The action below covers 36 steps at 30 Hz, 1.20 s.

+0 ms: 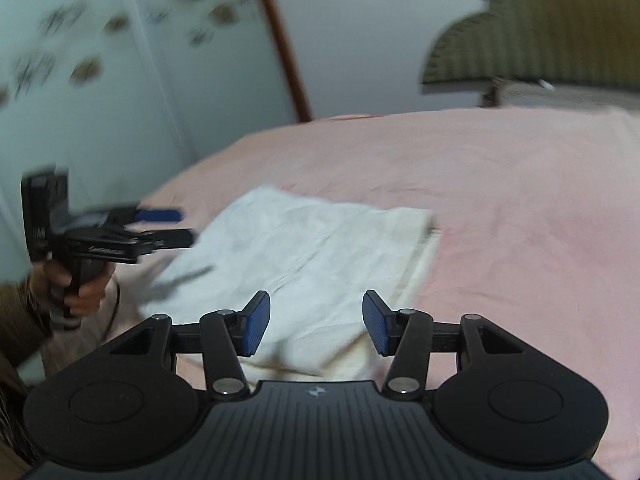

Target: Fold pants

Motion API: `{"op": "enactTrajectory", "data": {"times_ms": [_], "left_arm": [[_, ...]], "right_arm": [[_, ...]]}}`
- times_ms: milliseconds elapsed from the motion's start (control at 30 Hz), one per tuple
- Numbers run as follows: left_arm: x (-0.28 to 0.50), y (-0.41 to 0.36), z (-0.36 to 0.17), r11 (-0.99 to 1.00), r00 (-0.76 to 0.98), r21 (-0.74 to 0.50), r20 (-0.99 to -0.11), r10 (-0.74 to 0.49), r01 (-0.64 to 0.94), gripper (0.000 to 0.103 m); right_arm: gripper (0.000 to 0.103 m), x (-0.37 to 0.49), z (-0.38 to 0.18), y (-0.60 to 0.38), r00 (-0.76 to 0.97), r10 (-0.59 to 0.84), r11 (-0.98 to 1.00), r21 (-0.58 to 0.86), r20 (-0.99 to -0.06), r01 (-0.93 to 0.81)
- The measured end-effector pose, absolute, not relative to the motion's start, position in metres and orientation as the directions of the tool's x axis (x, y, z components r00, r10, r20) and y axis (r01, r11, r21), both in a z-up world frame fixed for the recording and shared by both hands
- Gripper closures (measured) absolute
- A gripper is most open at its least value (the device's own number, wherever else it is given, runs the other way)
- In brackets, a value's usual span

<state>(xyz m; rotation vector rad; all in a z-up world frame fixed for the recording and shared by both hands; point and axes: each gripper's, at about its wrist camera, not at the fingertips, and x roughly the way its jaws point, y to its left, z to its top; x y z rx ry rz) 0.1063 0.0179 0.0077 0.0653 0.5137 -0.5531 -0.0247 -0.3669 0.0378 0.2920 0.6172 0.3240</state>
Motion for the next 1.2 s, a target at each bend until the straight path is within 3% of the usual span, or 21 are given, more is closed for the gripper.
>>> {"op": "enactTrajectory", "data": {"times_ms": [167,333,533,700,767,800,867,933,1033,1200], "left_arm": [[0.150,0.050,-0.005,0.855,0.619,-0.283,-0.595,-0.512,0.434,0.013],[0.176,0.052,-0.028,0.761,0.425,-0.457,-0.639,-0.641,0.460,0.013],[0.188,0.032,-0.038,0.686,0.371,-0.494,-0.592,-0.715,0.534,0.006],[0.196,0.017,-0.041,0.692,0.395,-0.528,-0.572,-0.719,0.493,0.012],[0.194,0.014,-0.040,0.729,0.430,-0.497,-0.592,-0.682,0.471,0.034],[0.192,0.016,-0.039,0.753,0.452,-0.469,-0.606,-0.655,0.462,0.041],[0.188,0.022,-0.037,0.772,0.477,-0.446,-0.611,-0.632,0.452,0.068],[0.183,0.030,-0.034,0.767,0.496,-0.461,-0.586,-0.641,0.446,0.078],[0.169,0.034,-0.021,0.765,0.547,-0.431,-0.535,-0.644,0.479,0.087],[0.159,0.037,0.007,0.785,0.619,-0.339,-0.484,-0.618,0.518,0.088]], "right_arm": [[0.051,0.008,0.002,-0.396,0.720,0.421,0.848,0.522,-0.552,-0.095],[0.051,0.035,-0.029,-0.409,0.677,0.523,0.744,0.665,-0.518,-0.066],[0.049,0.067,-0.042,-0.413,0.629,0.648,0.624,0.773,-0.430,-0.115],[0.051,0.098,-0.046,-0.401,0.612,0.690,0.585,0.795,-0.386,-0.159],[0.066,0.104,-0.043,-0.394,0.615,0.667,0.627,0.762,-0.420,-0.160],[0.068,0.105,-0.042,-0.391,0.619,0.655,0.644,0.749,-0.433,-0.157],[0.075,0.099,-0.037,-0.388,0.638,0.637,0.658,0.736,-0.434,-0.157],[0.079,0.092,-0.032,-0.383,0.657,0.623,0.668,0.726,-0.424,-0.164],[0.080,0.087,-0.015,-0.374,0.679,0.605,0.693,0.696,-0.416,-0.191],[0.080,0.095,0.023,-0.361,0.692,0.604,0.725,0.634,-0.395,-0.271]]}}
